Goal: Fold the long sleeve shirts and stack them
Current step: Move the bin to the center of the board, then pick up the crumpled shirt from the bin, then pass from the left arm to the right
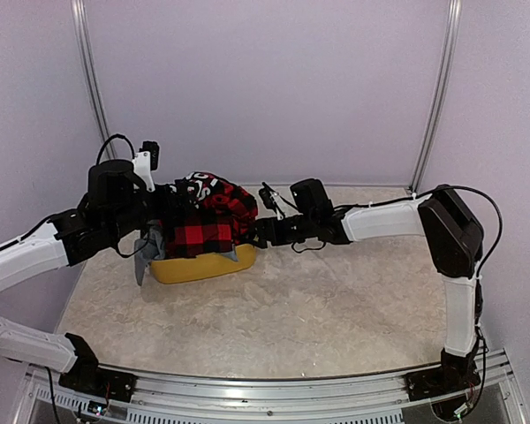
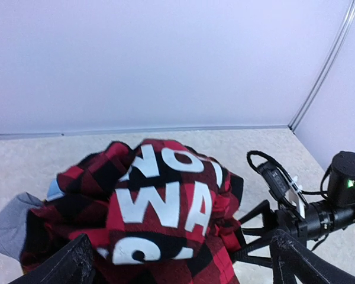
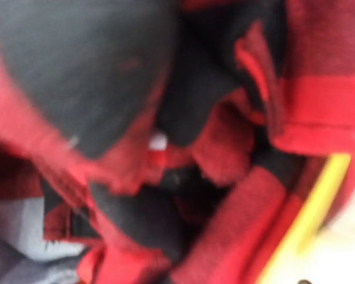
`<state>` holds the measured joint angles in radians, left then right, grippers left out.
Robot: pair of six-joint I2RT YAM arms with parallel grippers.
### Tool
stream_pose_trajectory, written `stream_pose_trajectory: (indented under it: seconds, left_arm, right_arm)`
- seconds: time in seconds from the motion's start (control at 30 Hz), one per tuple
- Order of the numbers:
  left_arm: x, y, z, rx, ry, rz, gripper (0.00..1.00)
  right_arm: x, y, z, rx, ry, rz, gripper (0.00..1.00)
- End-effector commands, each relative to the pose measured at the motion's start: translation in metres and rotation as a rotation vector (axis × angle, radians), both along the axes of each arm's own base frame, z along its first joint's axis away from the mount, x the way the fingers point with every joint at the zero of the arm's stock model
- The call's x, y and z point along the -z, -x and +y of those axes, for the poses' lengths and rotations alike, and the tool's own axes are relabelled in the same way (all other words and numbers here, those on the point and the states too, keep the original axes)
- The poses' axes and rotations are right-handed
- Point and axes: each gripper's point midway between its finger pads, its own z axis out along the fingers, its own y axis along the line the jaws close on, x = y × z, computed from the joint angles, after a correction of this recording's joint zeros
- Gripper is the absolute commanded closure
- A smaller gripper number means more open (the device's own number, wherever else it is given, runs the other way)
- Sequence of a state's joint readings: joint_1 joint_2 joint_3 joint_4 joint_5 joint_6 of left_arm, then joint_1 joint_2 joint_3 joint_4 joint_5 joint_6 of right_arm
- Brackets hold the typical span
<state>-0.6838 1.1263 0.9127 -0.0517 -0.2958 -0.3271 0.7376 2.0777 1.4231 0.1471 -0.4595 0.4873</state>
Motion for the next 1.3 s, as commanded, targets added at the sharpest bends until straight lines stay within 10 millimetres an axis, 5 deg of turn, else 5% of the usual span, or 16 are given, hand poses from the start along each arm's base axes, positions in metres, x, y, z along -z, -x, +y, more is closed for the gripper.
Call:
stream_pose_trajectory:
  seconds: [0.0,0.33,0.4,0.5,0.57,0.67,0.83,0.93,1.03,1.2,1.27]
  left_arm:
    - [0.002,-0.024,0.020,-0.098,-0.237,0.010,0.01]
    - [0.026,-0.042,-0.012,0.037,-0.298,0.109,0.08]
    - [0.029,-0.043,-0.018,0.067,-0.292,0.127,0.24]
    - [0.027,-0.043,-0.040,0.164,-0.273,0.140,0.81]
    - [0.011,-0.040,-0.060,0.208,-0.244,0.107,0.95]
    - [-0.031,-0.012,-0.103,0.327,-0.213,-0.046,0.99]
    - [-0.103,0.037,-0.159,0.595,-0.043,-0.202,1.00]
    - [-0.110,0.045,-0.185,0.670,-0.033,-0.206,1.00]
    - [-0.108,0.046,-0.207,0.712,-0.045,-0.201,1.00]
    - [-0.113,0.059,-0.236,0.830,0.022,-0.204,1.00]
    - [-0.111,0.065,-0.244,0.876,0.046,-0.198,1.00]
  right_arm:
    - [-0.037,0.004,-0.022,0.027,0.048,-0.096,0.16]
    - [-0.054,0.011,-0.081,0.138,0.171,-0.167,0.10]
    - [-0.054,0.011,-0.094,0.163,0.177,-0.169,0.10]
    - [-0.056,0.009,-0.111,0.199,0.180,-0.172,0.10]
    - [-0.060,0.008,-0.121,0.220,0.181,-0.176,0.10]
    - [-0.080,0.012,-0.126,0.197,0.170,-0.241,0.10]
    - [-0.154,0.043,-0.124,0.068,0.049,-0.470,0.02]
    - [-0.197,0.065,-0.132,0.020,0.006,-0.601,0.00]
    - [-0.217,0.085,-0.136,-0.038,0.005,-0.673,0.00]
    - [-0.209,0.101,-0.128,-0.140,0.043,-0.698,0.01]
    - [-0.202,0.099,-0.123,-0.146,0.044,-0.684,0.09]
